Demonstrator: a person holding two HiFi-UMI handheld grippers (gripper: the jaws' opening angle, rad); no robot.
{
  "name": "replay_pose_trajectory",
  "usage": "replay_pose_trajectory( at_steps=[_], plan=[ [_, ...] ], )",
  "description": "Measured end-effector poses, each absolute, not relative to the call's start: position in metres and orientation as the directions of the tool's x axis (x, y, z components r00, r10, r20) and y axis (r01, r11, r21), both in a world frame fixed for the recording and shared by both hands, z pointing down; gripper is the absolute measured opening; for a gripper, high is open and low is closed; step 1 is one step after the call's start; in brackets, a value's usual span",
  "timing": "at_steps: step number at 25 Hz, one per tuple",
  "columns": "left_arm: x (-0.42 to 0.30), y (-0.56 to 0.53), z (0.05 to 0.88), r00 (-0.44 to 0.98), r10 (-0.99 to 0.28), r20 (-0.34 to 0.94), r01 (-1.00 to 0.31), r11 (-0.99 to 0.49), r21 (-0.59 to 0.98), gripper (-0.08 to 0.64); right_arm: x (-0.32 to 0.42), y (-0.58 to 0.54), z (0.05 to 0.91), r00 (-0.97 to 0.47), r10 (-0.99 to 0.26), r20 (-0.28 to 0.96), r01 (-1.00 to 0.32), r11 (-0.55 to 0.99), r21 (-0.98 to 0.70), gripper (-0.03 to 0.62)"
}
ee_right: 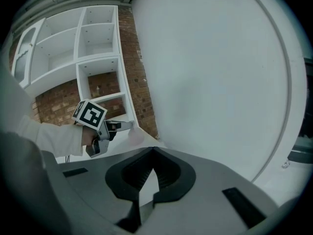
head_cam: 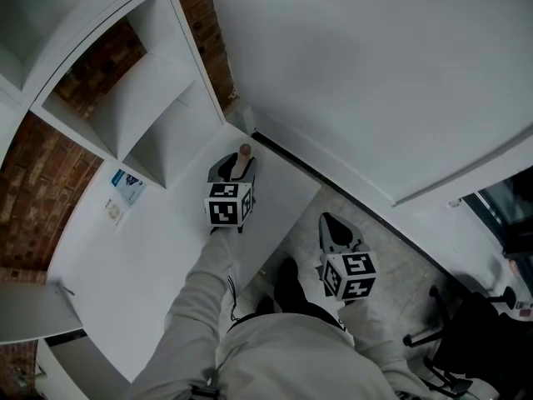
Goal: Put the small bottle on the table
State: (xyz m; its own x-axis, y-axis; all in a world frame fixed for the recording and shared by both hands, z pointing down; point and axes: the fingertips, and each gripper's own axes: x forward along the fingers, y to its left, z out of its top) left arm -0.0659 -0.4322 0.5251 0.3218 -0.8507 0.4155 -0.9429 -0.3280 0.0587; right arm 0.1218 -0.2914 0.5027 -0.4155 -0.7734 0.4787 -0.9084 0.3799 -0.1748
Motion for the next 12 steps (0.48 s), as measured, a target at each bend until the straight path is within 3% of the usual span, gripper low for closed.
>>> replay_pose_trajectory(
  at_steps=[4,12],
  plan=[
    [-0.076,-0.409,0.521,0.319,-0.853,0.412,-0.946,-0.311,0.087,0.183,0.116,-0.288,0.499,-0.426,-0.772,0.471,-0.903,0.395,-0.169,0.028],
    [-0.099,-0.376,0.513,0.303,-0.862,0.406,-0.953,-0.281,0.114,0.108,0.103,-0.286,0.492,-0.448,-0.770,0.455,-0.892,0.417,-0.172,0.028]
  ],
)
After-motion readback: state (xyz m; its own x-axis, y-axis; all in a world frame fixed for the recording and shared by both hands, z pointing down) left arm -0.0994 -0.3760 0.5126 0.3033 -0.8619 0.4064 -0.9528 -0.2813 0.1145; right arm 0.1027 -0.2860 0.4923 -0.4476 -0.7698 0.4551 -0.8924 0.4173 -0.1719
